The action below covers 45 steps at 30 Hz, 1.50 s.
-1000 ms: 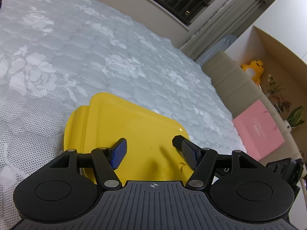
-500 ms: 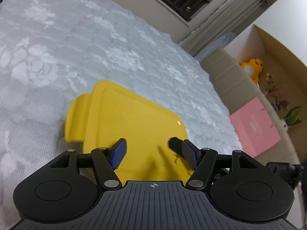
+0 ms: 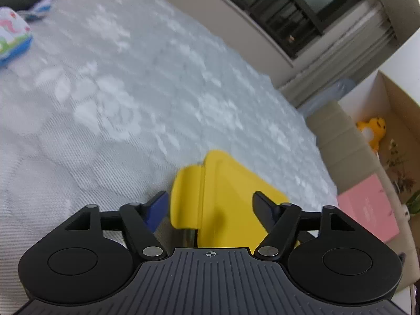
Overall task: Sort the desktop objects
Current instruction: 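Align the yellow lid on the rim and press it down with both grippers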
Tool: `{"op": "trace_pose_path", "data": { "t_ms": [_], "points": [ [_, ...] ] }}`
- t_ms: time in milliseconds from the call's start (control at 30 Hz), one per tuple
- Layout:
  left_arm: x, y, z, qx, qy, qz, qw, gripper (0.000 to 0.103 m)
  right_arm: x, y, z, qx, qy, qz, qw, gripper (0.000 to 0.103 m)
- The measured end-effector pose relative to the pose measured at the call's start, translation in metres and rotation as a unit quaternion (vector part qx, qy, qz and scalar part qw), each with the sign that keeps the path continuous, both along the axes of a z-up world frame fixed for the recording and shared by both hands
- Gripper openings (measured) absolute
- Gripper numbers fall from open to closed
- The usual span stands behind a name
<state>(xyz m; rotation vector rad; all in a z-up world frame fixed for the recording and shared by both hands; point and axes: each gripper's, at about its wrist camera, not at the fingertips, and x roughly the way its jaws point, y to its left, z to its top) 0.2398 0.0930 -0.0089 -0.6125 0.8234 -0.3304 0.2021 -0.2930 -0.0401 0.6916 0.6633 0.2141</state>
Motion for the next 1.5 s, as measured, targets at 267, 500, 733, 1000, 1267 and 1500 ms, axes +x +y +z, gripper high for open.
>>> {"op": "trace_pose_path", "data": {
  "t_ms": [267, 500, 733, 1000, 1267, 1500],
  "points": [
    [-0.007, -0.025, 0.005, 0.082, -0.023, -0.007, 0.9963, 0.062, -0.012, 0.006, 0.011, -0.049, -0.08, -0.023, 0.995, 0.043],
    [-0.006, -0.03, 0.002, 0.116, -0.016, -0.014, 0.993, 0.064, -0.004, 0.016, 0.003, -0.066, -0.042, -0.008, 0.997, 0.045],
    [-0.004, -0.04, -0.003, 0.131, -0.034, -0.023, 0.9905, 0.075, -0.009, 0.023, 0.006, -0.092, -0.041, 0.0, 0.995, 0.048],
    [-0.006, -0.04, 0.001, 0.134, -0.037, -0.022, 0.99, 0.073, -0.01, 0.025, 0.005, -0.096, -0.042, -0.002, 0.995, 0.049],
    [-0.018, -0.01, 0.022, 0.075, -0.071, 0.017, 0.9946, 0.074, -0.019, 0.021, 0.018, -0.114, -0.061, -0.035, 0.991, 0.05],
    [-0.012, -0.002, 0.02, -0.042, -0.047, -0.049, 0.9967, 0.075, -0.036, 0.027, 0.032, -0.073, -0.114, -0.009, 0.991, 0.048]
  ]
}}
